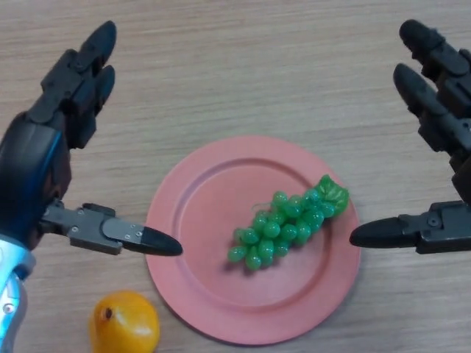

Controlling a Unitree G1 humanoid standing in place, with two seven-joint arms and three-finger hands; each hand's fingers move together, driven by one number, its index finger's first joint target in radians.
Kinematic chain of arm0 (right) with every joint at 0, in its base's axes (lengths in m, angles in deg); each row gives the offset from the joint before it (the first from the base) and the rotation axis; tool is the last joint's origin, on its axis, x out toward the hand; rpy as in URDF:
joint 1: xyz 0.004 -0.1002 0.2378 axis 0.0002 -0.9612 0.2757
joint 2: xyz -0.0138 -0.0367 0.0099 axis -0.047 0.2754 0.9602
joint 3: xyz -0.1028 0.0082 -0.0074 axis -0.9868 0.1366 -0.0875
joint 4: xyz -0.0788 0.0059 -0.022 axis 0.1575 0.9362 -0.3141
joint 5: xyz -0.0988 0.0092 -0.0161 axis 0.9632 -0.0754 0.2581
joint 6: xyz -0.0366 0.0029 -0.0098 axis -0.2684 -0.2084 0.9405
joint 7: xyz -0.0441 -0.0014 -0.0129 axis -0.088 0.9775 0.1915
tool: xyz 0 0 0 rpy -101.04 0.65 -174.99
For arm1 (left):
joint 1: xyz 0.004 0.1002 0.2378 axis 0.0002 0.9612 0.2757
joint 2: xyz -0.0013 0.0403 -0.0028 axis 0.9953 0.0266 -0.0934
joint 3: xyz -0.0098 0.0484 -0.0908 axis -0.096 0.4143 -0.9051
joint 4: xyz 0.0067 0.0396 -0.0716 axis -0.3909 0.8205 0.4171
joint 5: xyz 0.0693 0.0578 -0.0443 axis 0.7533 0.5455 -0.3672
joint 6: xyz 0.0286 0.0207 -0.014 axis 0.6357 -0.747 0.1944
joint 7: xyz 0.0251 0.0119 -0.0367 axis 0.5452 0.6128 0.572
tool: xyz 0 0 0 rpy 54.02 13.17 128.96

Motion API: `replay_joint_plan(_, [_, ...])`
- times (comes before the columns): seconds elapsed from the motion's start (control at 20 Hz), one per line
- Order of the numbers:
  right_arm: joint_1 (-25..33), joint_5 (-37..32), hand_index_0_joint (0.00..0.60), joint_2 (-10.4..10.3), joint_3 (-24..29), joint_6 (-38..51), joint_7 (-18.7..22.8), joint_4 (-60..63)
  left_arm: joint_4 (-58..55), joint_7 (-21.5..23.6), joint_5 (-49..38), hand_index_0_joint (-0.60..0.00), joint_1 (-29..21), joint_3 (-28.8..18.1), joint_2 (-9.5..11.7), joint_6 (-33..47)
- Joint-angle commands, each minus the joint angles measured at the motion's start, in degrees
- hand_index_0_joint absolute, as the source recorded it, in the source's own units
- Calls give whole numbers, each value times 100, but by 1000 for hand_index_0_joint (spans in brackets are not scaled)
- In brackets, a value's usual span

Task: Pick up the green grapes and place it on the plate

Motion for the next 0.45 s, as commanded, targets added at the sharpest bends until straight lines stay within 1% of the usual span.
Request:
replay_joint_plan(0.05, [-6, -362, 0, 83, 380, 636, -49, -398, -260, 56, 130, 0, -49, -142, 91, 1010])
replay_joint_plan(0.15, [-62, -290, 0, 51, 358, 606, -73, -398, -224, 26, 133, 0, 0, -92, 69, 868])
replay_joint_plan(0.3, [-20, -294, 0, 76, 426, 498, -47, -423, -208, 101, 309, 0, 21, 18, 33, 722])
replay_joint_plan(0.45, [-38, -133, 0, 12, 288, 576, 117, -469, -290, 76, 153, 0, -45, 54, 18, 492])
